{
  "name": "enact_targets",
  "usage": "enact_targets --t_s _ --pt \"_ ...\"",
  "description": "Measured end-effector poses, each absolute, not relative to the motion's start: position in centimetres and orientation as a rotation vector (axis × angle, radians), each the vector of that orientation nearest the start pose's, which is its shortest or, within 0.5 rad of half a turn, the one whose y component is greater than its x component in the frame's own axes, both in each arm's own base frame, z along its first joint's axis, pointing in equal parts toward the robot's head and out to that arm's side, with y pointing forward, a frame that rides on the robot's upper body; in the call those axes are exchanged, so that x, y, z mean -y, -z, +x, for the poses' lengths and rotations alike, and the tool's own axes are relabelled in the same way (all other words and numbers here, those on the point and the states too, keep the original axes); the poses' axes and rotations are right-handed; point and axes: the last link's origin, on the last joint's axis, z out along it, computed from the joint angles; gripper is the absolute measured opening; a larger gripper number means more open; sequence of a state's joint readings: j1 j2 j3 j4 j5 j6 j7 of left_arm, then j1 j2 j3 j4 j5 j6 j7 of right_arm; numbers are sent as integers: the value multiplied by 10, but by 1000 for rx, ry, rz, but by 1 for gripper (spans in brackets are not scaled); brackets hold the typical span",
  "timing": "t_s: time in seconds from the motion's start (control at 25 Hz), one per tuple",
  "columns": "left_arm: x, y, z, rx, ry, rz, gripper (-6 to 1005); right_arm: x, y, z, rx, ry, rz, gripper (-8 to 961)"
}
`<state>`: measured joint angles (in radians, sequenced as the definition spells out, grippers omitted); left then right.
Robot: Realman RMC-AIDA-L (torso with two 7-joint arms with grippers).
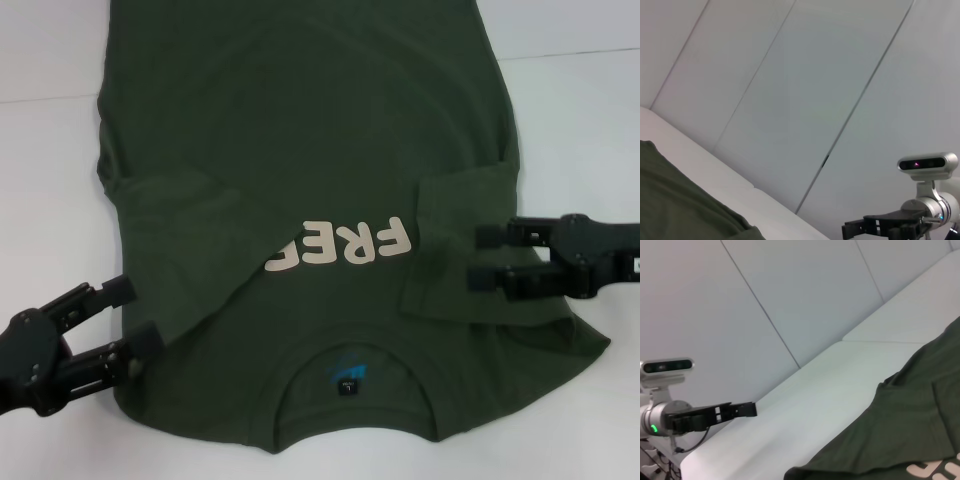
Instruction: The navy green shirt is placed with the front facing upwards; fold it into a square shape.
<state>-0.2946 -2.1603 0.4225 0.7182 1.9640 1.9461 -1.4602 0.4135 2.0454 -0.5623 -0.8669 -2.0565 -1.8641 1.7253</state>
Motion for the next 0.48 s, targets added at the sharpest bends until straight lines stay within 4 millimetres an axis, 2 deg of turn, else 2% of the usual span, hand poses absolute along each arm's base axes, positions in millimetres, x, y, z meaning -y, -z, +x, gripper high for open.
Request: enact_targets --t_s 0.08,0.48 --pt "-233 -20 -289 917 1199 -2543 840 -279 -58 284 -959 -781 -2741 931" --pt "-229 -17 -291 941 1188 -2541 837 -262 -62 290 -904 -739 -2843 927"
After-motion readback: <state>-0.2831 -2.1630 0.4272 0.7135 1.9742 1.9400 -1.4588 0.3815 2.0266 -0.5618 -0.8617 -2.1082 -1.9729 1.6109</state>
